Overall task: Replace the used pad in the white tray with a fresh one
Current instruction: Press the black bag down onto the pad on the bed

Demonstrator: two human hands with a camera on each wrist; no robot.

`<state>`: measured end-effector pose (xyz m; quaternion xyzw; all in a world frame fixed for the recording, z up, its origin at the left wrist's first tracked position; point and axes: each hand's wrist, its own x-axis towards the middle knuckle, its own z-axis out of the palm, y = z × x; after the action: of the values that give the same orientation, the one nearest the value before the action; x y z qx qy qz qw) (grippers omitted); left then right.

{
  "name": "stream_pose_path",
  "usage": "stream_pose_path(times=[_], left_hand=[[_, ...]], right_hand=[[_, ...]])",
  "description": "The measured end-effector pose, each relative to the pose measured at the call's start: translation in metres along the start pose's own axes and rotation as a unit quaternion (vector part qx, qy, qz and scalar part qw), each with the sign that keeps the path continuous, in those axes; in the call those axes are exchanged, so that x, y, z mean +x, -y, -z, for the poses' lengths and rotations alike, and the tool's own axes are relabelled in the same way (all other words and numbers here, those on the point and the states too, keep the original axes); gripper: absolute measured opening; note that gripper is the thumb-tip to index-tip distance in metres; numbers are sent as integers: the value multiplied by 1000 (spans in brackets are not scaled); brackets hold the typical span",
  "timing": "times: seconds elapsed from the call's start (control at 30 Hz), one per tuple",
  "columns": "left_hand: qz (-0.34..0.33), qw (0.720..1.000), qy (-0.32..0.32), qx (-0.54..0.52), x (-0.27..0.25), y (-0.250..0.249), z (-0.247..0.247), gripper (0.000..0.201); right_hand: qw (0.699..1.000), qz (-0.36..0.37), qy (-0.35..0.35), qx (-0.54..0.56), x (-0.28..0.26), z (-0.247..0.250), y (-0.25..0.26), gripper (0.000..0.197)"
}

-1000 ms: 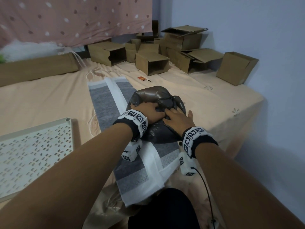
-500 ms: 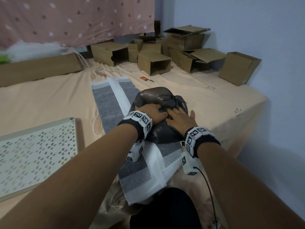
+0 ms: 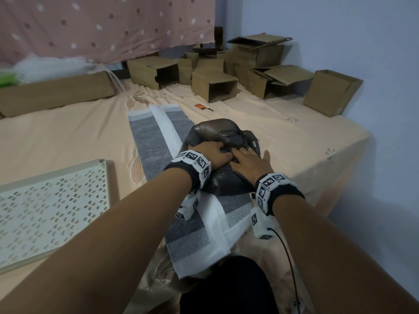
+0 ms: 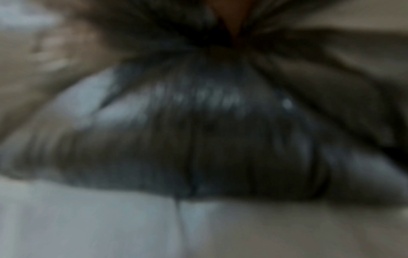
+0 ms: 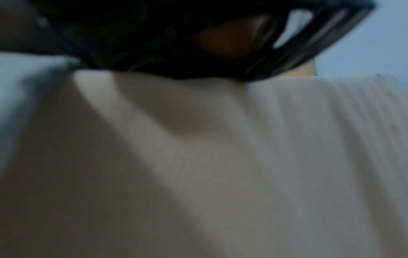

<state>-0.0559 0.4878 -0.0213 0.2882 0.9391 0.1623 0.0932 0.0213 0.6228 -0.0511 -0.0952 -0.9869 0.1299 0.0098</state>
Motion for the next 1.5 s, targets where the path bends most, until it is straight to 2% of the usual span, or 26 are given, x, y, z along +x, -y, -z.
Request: stream_pose_path(times=[0.17, 0.23, 0.3, 0.37, 0.47, 0.53, 0.6, 0.63, 0.7, 0.77, 0.8, 0.83, 0.87, 0.9, 0.97, 1.03, 1.1, 1.2, 1.27, 1.33, 1.37, 1.43, 1.5], left_hand=[[-17, 998, 53, -27, -16, -7, 14, 44], [-11, 996, 88, -28, -24, -10, 26, 49], [-3, 997, 80, -13, -28, -9, 42, 54], [-22, 999, 32, -3, -34, -5, 62, 50], [-57, 996, -62, -13, -45, 9, 80, 45], [-74, 987, -133, 52, -54, 16, 86, 40], [-91, 970, -187, 125, -60, 21, 90, 41], [-102, 968, -192, 129, -61, 23, 90, 51], [-130, 976, -159, 77, -63, 27, 87, 80], [-138, 987, -44, 62, -66, 26, 81, 109], [-131, 984, 29, 121, -68, 24, 76, 120], [-113, 970, 90, 197, -71, 22, 70, 126], [-93, 958, 124, 242, -71, 21, 63, 125], [-84, 961, 134, 228, -69, 21, 59, 115], [-63, 987, 117, 92, -64, 20, 57, 74], [-38, 996, 75, 7, -58, 17, 61, 40], [-29, 999, 37, -17, -52, 10, 64, 25], [-19, 999, 39, -25, -42, 3, 61, 36], [-16, 999, 29, -24, -35, 3, 59, 43], [-12, 1000, -7, -16, -31, 2, 62, 54], [-22, 999, -20, -30, -30, 0, 65, 62], [-47, 998, -5, -37, -26, -4, 69, 75], [-52, 997, 26, 43, -22, -7, 64, 68]], right_hand=[[998, -20, 48, 21, -5, 13, 7, 53], [995, -7, 87, 37, -13, 31, 15, 52], [990, 4, 119, 74, -18, 48, 22, 52], [986, -1, 111, 124, -21, 61, 26, 53], [993, -11, -3, 116, -26, 71, 29, 51], [994, 2, -60, 96, -33, 76, 31, 45], [992, 40, -71, 94, -41, 83, 33, 50], [992, 55, -48, 100, -44, 85, 33, 58], [993, 65, 45, 87, -46, 85, 31, 89], [989, 68, 130, 30, -46, 79, 30, 117], [985, 78, 151, 12, -47, 75, 29, 118], [984, 93, 151, 9, -48, 72, 29, 106], [986, 104, 125, 23, -48, 69, 29, 85], [990, 112, 79, 45, -46, 66, 29, 60], [991, 107, -1, 81, -41, 67, 29, 25], [990, 90, -38, 100, -33, 70, 31, 13], [988, 49, -58, 137, -24, 73, 32, 15], [989, -7, -63, 131, -9, 66, 35, 33], [998, -7, -41, 43, -2, 58, 38, 43], [999, 4, -29, -24, 3, 49, 43, 44], [999, 6, -29, -31, 4, 45, 45, 44], [999, 12, -30, -15, 5, 41, 49, 44], [1000, 18, -15, -11, 7, 41, 51, 46]])
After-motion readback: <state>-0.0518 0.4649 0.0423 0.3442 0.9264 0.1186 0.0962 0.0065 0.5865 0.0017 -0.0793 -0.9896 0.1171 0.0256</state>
